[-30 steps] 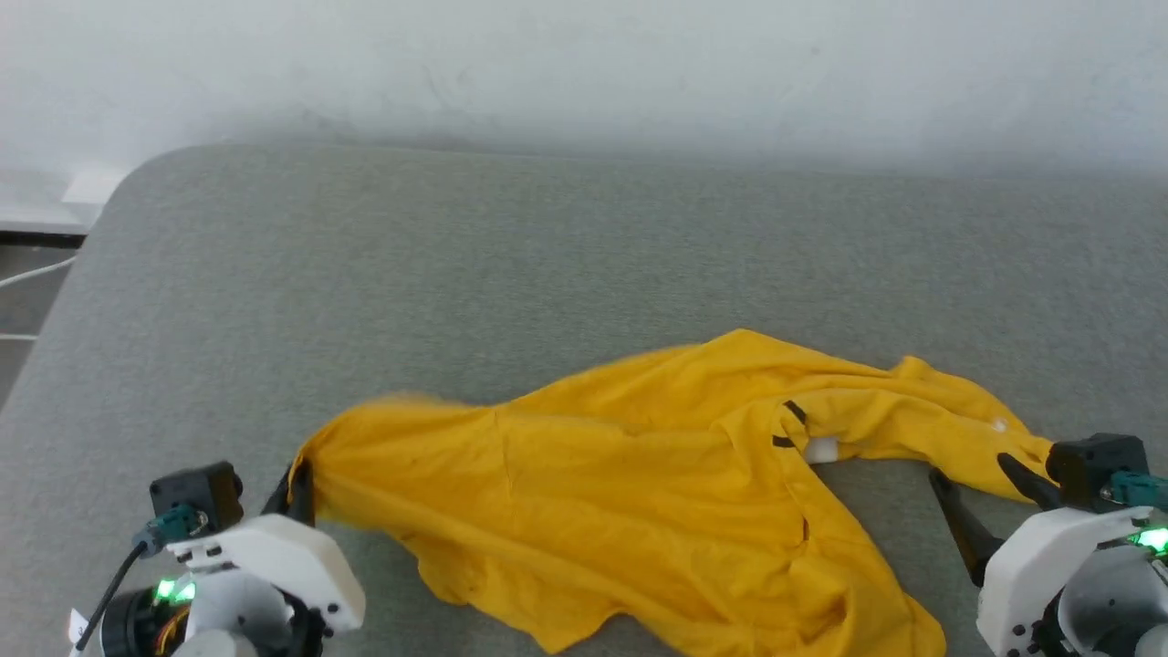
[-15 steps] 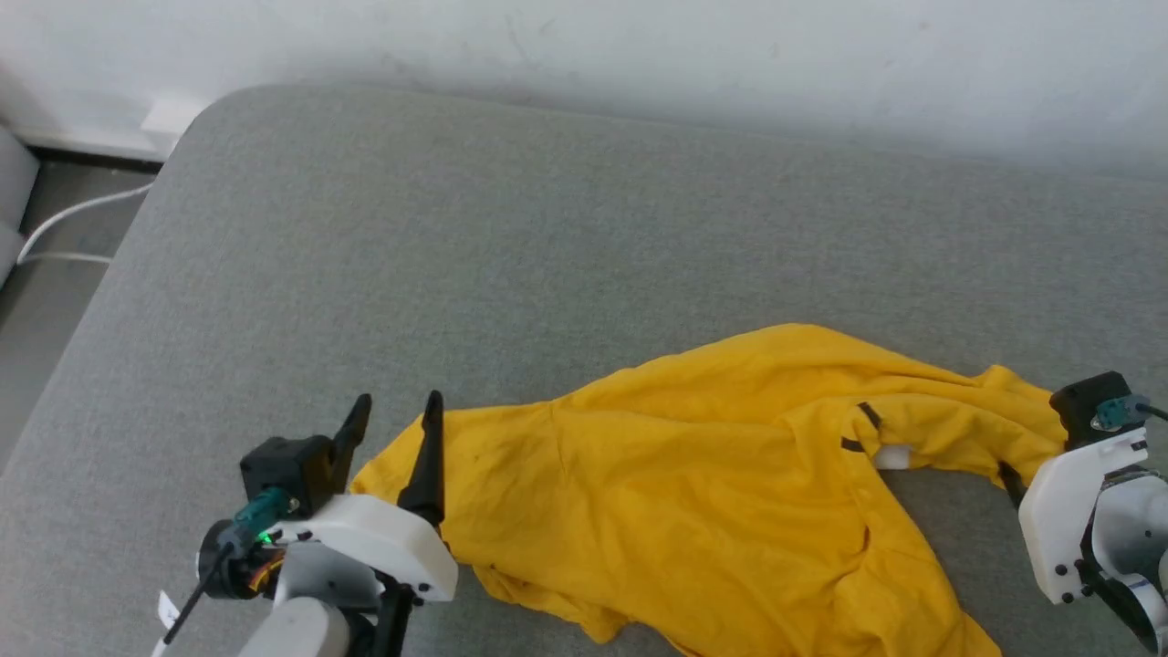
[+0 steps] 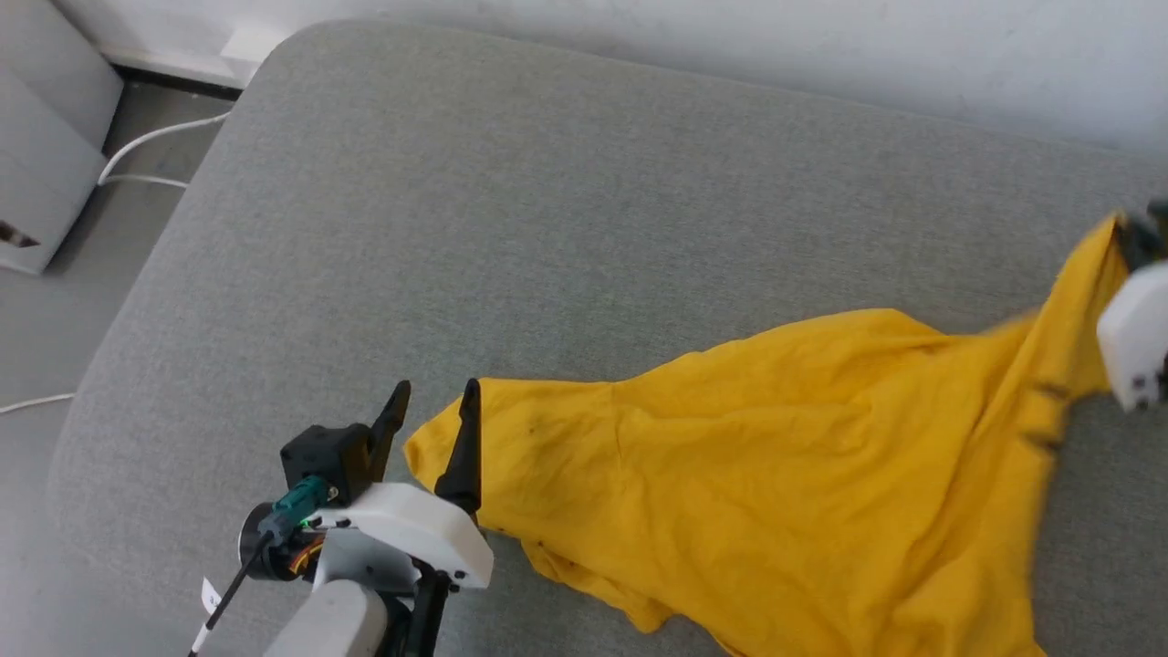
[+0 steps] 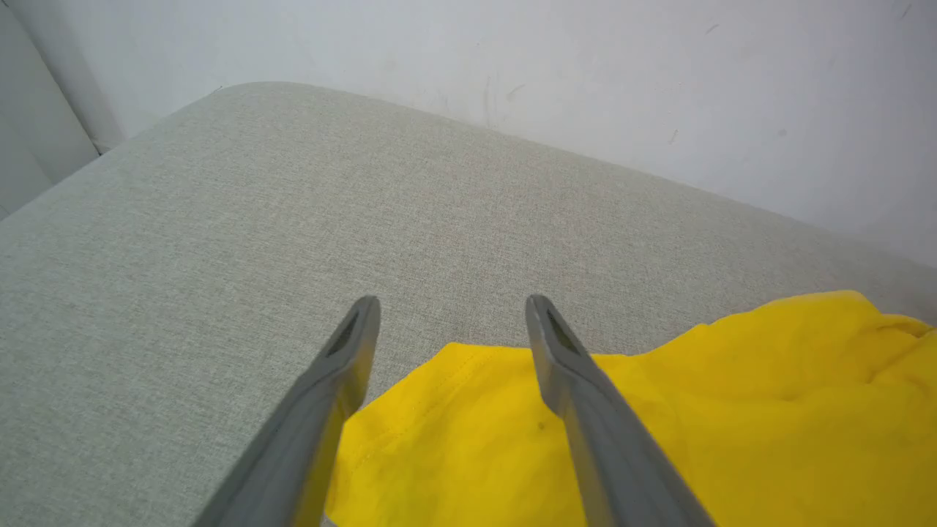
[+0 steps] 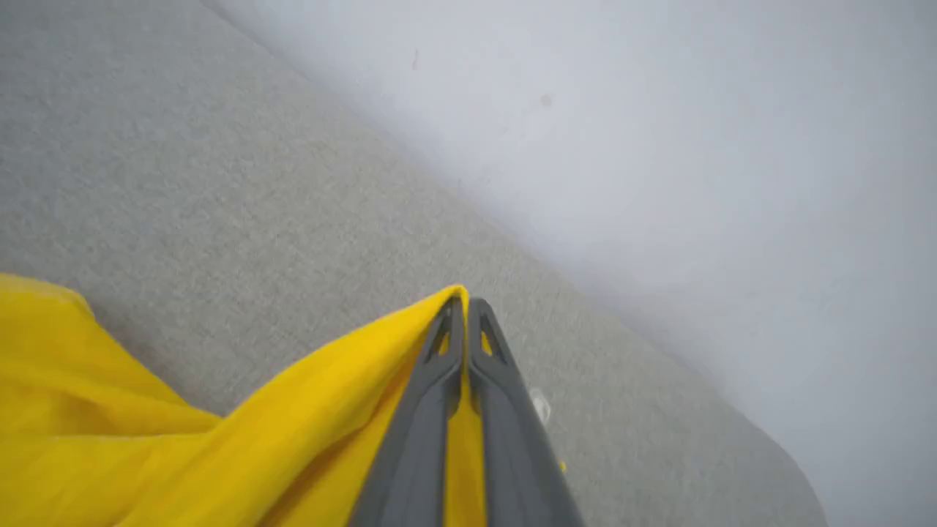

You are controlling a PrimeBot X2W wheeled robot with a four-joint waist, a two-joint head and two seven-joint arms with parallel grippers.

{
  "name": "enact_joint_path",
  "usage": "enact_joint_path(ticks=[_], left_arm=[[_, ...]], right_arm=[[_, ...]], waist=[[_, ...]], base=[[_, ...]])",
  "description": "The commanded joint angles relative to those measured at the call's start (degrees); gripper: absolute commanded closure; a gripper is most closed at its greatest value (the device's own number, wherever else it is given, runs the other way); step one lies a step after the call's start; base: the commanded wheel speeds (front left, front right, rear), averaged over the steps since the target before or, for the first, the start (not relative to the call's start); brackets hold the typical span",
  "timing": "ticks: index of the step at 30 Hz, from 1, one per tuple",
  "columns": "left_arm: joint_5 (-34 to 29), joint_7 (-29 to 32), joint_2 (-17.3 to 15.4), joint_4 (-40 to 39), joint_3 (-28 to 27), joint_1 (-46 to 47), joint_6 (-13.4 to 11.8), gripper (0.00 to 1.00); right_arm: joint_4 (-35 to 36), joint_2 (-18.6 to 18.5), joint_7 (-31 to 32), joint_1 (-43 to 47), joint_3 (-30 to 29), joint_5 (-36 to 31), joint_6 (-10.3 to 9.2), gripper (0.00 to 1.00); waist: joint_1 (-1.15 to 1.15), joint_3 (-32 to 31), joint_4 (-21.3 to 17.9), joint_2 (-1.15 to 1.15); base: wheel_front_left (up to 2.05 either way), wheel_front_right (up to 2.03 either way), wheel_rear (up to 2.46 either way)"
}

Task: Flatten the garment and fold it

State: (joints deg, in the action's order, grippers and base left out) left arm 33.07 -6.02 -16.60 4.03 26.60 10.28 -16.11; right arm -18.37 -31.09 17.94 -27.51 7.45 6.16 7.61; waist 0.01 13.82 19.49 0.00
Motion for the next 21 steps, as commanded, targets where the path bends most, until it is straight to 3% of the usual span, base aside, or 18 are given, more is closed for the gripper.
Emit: enact_joint_path(ticks=[1,8,9,10,15,21], left_arm=[[-0.29,-0.40,0.21,0.22,0.13,1.10,0.47,0.00],[-0.36,-1.27,1.72,1.30,1.07,3.23,1.18,0.00],[-0.34,-1.35,1.87,1.50,1.17,3.44,1.27,0.00],[-0.33,-1.47,2.00,1.73,1.23,3.65,1.34,0.00],[-0.18,-1.97,2.32,3.14,1.34,4.02,1.42,0.00],[0.34,-2.43,1.32,4.46,0.77,3.11,1.56,0.00]], right_arm=[[-0.43,-0.23,-0.85,-1.78,0.50,-0.44,-0.12,1.00],[-11.49,-0.06,-5.25,-14.47,8.61,-3.23,-0.12,1.00],[-13.65,-0.12,-5.55,-15.47,9.95,-3.21,-0.12,0.84],[-15.89,-0.17,-6.03,-16.33,11.07,-3.36,-0.12,0.01],[-25.48,1.20,-8.66,-17.67,15.51,0.14,-0.12,0.00],[-28.06,2.98,-14.67,-16.90,17.57,6.92,-0.12,0.00]], waist=[[-0.01,0.84,0.89,0.00],[-0.01,3.03,2.54,0.00],[-0.01,3.33,2.68,0.00],[-0.01,3.54,2.76,0.00],[-0.01,3.22,2.22,0.00],[-0.01,-0.35,-1.52,0.00]], base=[[0.00,0.00,0.00],[0.00,0.00,0.00],[0.00,0.00,0.00],[0.00,0.00,0.00],[0.00,0.00,0.00],[0.00,0.00,0.00]])
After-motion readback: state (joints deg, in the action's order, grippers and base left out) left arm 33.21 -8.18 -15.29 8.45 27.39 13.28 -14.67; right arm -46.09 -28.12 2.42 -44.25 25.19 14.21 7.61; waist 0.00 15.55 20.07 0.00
